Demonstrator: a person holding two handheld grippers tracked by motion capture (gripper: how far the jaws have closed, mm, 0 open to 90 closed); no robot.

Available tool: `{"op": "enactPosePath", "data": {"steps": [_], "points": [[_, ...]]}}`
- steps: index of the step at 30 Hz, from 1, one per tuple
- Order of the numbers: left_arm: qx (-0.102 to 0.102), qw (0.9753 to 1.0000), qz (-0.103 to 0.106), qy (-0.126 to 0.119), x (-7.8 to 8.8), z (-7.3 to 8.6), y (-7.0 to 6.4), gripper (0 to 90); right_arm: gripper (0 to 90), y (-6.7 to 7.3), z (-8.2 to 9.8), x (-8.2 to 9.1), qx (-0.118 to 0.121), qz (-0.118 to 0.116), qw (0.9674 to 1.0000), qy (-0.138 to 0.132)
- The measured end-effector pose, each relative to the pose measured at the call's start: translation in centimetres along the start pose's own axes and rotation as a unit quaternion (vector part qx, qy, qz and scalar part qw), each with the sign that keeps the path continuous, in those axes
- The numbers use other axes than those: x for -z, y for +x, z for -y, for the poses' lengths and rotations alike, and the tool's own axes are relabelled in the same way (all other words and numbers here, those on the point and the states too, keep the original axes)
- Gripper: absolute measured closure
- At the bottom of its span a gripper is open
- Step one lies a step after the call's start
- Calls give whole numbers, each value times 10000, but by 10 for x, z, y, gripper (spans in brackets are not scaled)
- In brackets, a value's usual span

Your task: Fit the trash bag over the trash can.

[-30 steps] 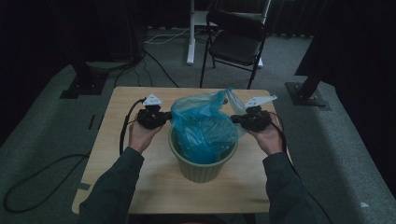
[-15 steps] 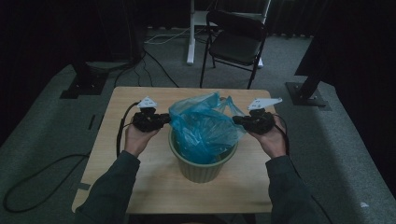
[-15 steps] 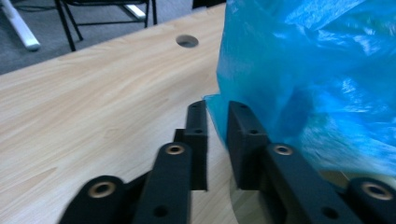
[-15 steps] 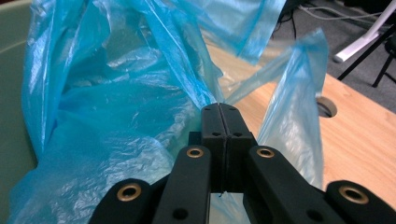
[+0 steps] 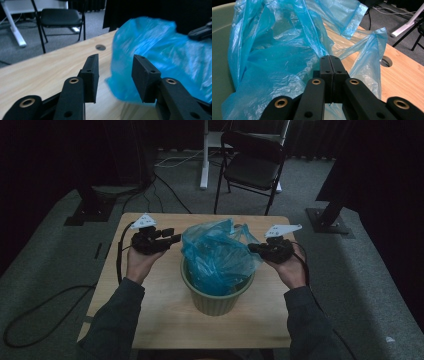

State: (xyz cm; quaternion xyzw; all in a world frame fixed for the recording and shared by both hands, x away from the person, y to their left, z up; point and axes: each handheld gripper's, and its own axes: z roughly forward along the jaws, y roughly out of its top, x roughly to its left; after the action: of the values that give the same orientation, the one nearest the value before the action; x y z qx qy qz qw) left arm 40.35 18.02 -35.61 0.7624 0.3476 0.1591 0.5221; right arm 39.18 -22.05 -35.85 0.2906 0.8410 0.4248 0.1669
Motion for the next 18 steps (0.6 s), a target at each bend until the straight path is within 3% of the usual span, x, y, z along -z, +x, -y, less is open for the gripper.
{"op": "enactPosePath", "data": {"steps": [6, 12, 18], "points": [[-315, 9994, 135, -20, -10, -20, -19, 544, 897, 1, -1, 0, 23, -17, 10000, 9], [-690, 9971, 126, 283, -35, -31, -36, 528, 897, 1, -1, -1, 37, -38, 10000, 2], [-809, 9945, 44, 657, -60, -34, -43, 548, 897, 2, -1, 0, 48, -53, 10000, -18]]}}
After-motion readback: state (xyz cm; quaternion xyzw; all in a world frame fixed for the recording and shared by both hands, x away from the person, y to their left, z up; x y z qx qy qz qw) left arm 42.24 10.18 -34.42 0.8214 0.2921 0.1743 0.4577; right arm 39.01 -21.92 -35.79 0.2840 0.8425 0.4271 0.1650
